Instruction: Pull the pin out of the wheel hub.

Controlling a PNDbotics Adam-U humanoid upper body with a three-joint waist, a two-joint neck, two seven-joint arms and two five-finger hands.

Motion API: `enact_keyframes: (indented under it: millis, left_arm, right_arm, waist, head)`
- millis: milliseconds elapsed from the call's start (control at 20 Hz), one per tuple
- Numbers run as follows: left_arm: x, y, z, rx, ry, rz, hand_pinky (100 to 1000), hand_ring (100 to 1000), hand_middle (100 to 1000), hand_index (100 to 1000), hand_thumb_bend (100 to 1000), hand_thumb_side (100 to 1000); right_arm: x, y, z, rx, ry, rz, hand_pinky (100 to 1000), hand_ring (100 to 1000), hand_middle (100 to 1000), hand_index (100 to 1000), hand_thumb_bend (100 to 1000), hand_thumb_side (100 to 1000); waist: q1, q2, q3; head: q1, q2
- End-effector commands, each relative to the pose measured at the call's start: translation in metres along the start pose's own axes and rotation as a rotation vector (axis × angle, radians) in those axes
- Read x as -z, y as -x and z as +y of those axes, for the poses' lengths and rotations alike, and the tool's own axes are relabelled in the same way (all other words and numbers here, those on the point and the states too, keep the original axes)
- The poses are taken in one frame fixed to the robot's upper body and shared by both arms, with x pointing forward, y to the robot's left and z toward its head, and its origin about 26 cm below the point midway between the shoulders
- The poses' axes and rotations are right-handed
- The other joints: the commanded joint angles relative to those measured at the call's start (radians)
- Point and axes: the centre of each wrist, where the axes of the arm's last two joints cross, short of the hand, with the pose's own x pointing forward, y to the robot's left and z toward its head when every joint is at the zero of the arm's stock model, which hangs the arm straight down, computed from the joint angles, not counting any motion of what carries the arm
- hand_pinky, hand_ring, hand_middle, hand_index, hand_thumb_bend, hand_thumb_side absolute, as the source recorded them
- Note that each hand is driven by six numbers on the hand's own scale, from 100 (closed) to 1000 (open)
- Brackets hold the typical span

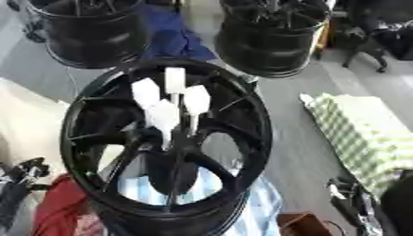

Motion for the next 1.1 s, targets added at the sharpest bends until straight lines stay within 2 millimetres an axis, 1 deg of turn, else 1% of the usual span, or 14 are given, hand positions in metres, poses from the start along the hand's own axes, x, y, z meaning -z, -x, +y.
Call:
enact_keyframes:
  millis: [50,400,500,600,700,800,850,900,1050,1100]
  left_arm:
    - [0.001,-0.009,0.011,0.022,-0.018,-0.023,640,783,677,808,100,530]
    - [0.000,-0.010,0.013,0.006,-0.034,-0.032,637,784,677,806,100,525]
    - [0.000,-0.019,0.021,0.026,-0.050,-0.066,638,786,679,807,100,533]
    - [0.001,-0.043,0.041,0.079,-0.085,-0.138,641,790,683,811,100,546]
    - [0.003,-0.076,0.066,0.138,-0.135,-0.228,643,791,686,813,106,547]
    - [0.006,-0.120,0.093,0.203,-0.174,-0.349,649,789,692,816,125,550]
    - [0.007,-0.144,0.105,0.237,-0.180,-0.412,651,787,693,816,129,552]
    - [0.009,-0.163,0.115,0.263,-0.175,-0.462,652,787,694,817,129,553]
    - [0.018,-0.223,0.135,0.382,-0.102,-0.603,666,778,699,819,142,567]
    - [0.021,-0.236,0.140,0.419,-0.071,-0.630,667,778,699,819,143,568]
  right_arm:
    - [0.007,-0.008,-0.006,-0.020,0.005,-0.032,620,623,595,769,184,357]
    - [0.007,-0.008,-0.005,-0.016,0.005,-0.035,620,623,595,768,182,357]
    - [0.007,-0.008,-0.005,-0.016,0.006,-0.035,620,623,595,768,182,357]
    - [0.006,-0.008,-0.006,-0.018,0.010,-0.035,620,623,595,768,182,358]
    - [0.006,-0.007,-0.007,-0.020,0.014,-0.034,620,623,595,768,181,358]
    - [0.005,-0.006,-0.008,-0.024,0.016,-0.035,620,623,595,768,182,358]
    - [0.005,-0.006,-0.008,-0.027,0.016,-0.035,620,623,595,768,182,358]
    - [0.004,-0.006,-0.008,-0.029,0.015,-0.035,620,623,595,768,182,358]
    - [0.004,-0.005,-0.008,-0.035,0.010,-0.036,620,622,595,768,182,358]
    - [0.003,-0.005,-0.007,-0.036,0.008,-0.036,620,622,595,768,181,358]
  waist:
    - [0.003,-0.009,-0.002]
    - [0.005,-0.009,-0.005]
    - [0.007,-0.009,-0.005]
    - [0.012,-0.013,-0.003]
    - [0.017,-0.017,-0.002]
    - [0.023,-0.022,-0.003]
    - [0.025,-0.024,-0.005]
    - [0.027,-0.026,-0.007]
    - [0.033,-0.032,-0.015]
    - [0.034,-0.033,-0.017]
  head:
    - [-0.001,-0.002]
    - [-0.004,-0.002]
    - [-0.012,-0.002]
    - [-0.015,-0.002]
    - [-0.019,-0.002]
    - [-0.022,-0.002]
    - [-0.023,-0.002]
    - [-0.024,-0.002]
    - [-0.023,-0.002]
    - [-0.022,-0.002]
